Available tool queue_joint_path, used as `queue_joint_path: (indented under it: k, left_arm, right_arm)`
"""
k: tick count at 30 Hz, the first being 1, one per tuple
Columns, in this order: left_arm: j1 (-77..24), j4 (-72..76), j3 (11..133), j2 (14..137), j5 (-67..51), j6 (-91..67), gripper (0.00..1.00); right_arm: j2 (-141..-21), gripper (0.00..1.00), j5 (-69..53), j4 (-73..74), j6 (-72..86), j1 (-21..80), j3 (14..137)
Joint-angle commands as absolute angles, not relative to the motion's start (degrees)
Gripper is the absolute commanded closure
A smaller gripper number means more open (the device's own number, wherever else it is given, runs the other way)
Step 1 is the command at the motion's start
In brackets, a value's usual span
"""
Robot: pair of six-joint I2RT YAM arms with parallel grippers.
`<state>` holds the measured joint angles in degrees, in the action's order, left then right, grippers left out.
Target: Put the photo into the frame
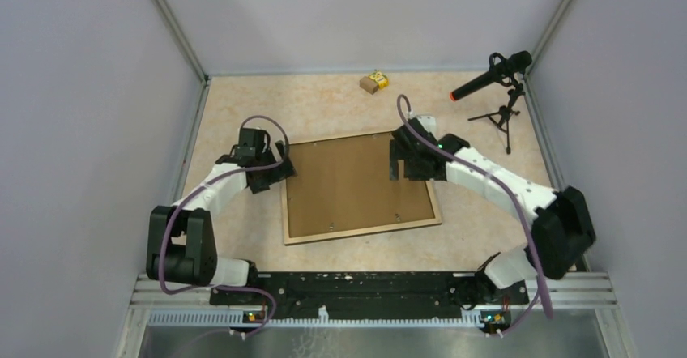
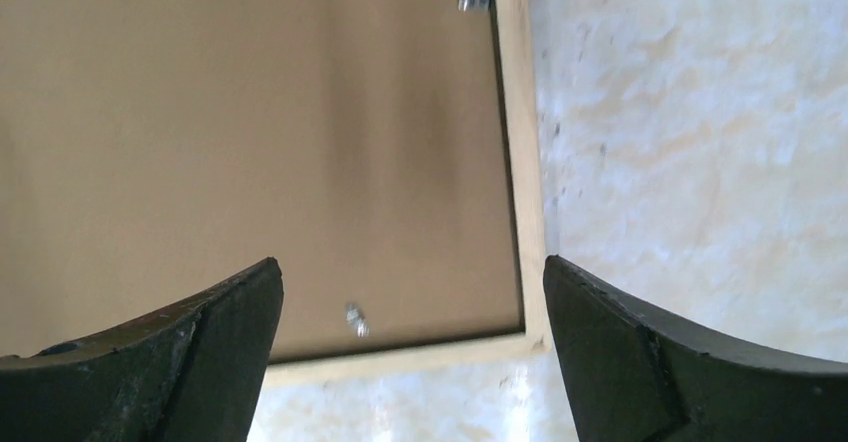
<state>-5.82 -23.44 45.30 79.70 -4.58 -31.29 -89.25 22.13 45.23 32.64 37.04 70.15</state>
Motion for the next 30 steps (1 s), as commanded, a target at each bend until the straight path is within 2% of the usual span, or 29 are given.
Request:
queue_joint_path:
  k: [1,4,6,11,13,16,19,23,30]
  left_arm:
    - [-10.16,-23.25,50.43,77.19,-2.37,-28.99,0.02]
    - [-16.84,-24.43,55.45,76.71,5.14,-28.01,0.02]
    - [-21.1,-24.93,58.7,76.52,9.05,-26.9,0.02]
    - [-20.74,-23.1,60.63,75.87,0.71,-23.69,0.02]
    - [-19.73,-23.06,59.82,75.47,-1.22,-22.45,0.01]
    - [-17.66,-23.92,59.37,73.94,-0.48,-22.56,0.01]
    - [-17.67,-25.28,60.05,73.84,1.78,-22.96,0.02]
    - [-17.67,-24.47,59.36,73.92,-1.61,-22.16,0.02]
    - [-17.67,-23.58,58.85,73.07,-3.57,-21.91,0.01]
  right_arm:
    - [-77.54,0.01,19.11,44.47,42.34,39.55,60.49]
    - [-71.43,0.01,11.9,37.77,45.59,39.46,52.25]
    - [-68.47,0.01,11.25,35.38,49.31,39.46,46.93]
    - [-64.02,0.02,8.79,30.42,59.71,38.88,38.37]
    - [-64.34,0.12,7.44,29.57,65.32,38.79,36.65]
    - [-64.69,0.21,8.21,28.92,75.52,39.18,33.49]
    - [-64.75,0.21,8.25,26.37,82.16,40.3,30.55]
    - [-66.42,0.23,10.76,28.14,86.11,41.3,29.8]
    - [-68.72,0.4,17.0,28.43,87.87,41.16,28.87]
